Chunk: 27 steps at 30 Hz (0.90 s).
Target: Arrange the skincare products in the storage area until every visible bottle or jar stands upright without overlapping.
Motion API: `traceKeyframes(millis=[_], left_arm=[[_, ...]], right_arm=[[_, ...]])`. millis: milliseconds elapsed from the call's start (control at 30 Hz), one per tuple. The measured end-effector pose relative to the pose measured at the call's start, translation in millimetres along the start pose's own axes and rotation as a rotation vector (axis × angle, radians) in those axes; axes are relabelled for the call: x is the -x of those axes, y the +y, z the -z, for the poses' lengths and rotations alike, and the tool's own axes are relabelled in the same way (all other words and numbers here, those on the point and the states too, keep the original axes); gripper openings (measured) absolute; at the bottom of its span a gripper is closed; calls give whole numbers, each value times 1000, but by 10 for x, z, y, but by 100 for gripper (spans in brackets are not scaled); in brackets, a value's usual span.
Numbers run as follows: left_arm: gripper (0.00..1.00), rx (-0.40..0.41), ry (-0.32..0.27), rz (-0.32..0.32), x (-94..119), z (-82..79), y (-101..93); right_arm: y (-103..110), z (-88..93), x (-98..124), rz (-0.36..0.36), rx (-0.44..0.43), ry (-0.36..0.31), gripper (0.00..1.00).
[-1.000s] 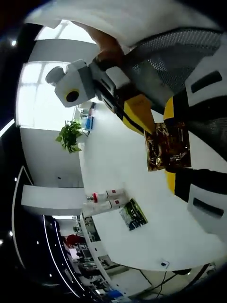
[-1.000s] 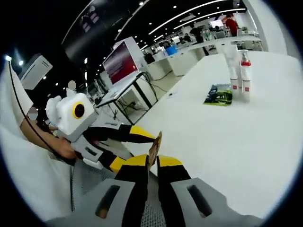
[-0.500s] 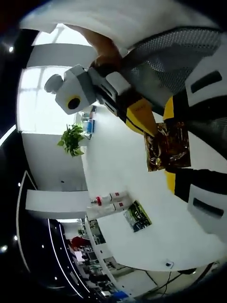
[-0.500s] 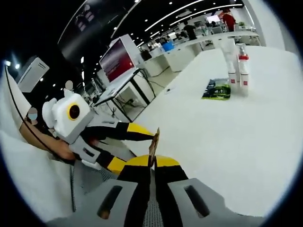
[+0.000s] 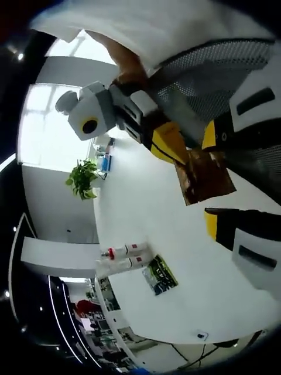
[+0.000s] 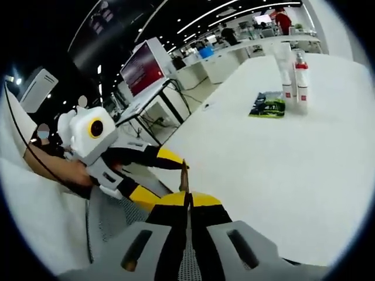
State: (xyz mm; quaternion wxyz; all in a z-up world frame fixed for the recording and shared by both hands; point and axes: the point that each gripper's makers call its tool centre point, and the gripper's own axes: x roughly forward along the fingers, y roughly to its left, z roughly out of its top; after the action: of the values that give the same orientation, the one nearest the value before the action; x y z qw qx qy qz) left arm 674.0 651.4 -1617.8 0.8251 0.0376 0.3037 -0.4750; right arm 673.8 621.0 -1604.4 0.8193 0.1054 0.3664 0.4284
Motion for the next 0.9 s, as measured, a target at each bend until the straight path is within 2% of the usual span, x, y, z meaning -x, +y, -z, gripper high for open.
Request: traceKeyframes(millis=[133, 267, 400, 500, 667, 733, 900], left_arm=[[39, 168, -41, 32, 31, -6, 47], [38, 257, -65, 49, 46, -23, 95], [28, 352, -55, 110, 68, 13, 39], [27, 372, -61, 134, 61, -3, 13], [26, 416, -42, 193, 59, 16, -77], [20, 425, -35, 223, 69, 14, -137], [15, 430, -28, 241, 71, 14, -176]], right_arm=[[22, 25, -1, -5, 21, 9, 0], [48, 15, 10, -20, 18, 6, 0], [83, 4, 25, -36, 16, 0, 0], [163, -8, 38, -74, 21, -7, 0], [197, -19, 48, -93, 27, -12, 0], [196, -28, 52, -96, 23, -15, 0], [197, -31, 52, -104, 19, -12, 0]])
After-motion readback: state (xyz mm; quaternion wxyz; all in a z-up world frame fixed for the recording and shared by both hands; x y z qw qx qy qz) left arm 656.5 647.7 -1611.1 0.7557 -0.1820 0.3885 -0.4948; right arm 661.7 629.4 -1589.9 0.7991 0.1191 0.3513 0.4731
